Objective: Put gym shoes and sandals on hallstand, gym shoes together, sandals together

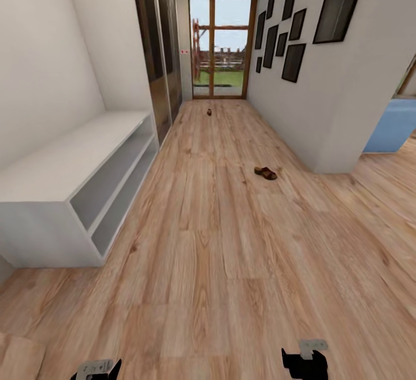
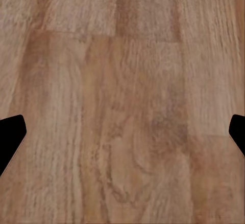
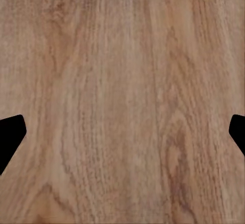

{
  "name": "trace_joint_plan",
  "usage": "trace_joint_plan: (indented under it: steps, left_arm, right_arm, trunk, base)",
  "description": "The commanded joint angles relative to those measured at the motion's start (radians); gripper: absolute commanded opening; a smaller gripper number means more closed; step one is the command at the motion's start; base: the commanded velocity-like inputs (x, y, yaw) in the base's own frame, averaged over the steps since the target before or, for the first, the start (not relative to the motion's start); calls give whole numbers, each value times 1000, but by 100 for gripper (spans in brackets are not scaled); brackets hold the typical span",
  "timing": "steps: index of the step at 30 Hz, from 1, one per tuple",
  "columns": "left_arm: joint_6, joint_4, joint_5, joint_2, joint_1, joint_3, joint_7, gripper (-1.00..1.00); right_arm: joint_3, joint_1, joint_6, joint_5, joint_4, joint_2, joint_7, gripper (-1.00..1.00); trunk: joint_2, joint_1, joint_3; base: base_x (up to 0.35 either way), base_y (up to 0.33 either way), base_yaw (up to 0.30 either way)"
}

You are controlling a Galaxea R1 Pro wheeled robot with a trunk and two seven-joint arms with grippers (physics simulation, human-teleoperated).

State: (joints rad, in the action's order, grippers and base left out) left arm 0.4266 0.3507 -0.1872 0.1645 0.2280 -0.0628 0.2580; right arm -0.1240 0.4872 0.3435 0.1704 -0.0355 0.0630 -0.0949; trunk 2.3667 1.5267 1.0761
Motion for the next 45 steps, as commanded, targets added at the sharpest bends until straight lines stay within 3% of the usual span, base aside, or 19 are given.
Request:
trace_joint_plan:
  steps: [1, 45]
  left_arm:
    - [0, -1, -8, 0, 1, -5, 10, 100]
    - [0, -1, -6, 0, 1, -5, 10, 100]
  right_arm:
    - [-8, 1, 3, 11, 1, 0, -3, 100]
    - [-8, 0, 3, 14, 2, 6, -2, 100]
  trunk:
    - [0, 0, 1]
    - [0, 0, 1]
  base:
    - [339, 0, 0]
    - [339, 0, 0]
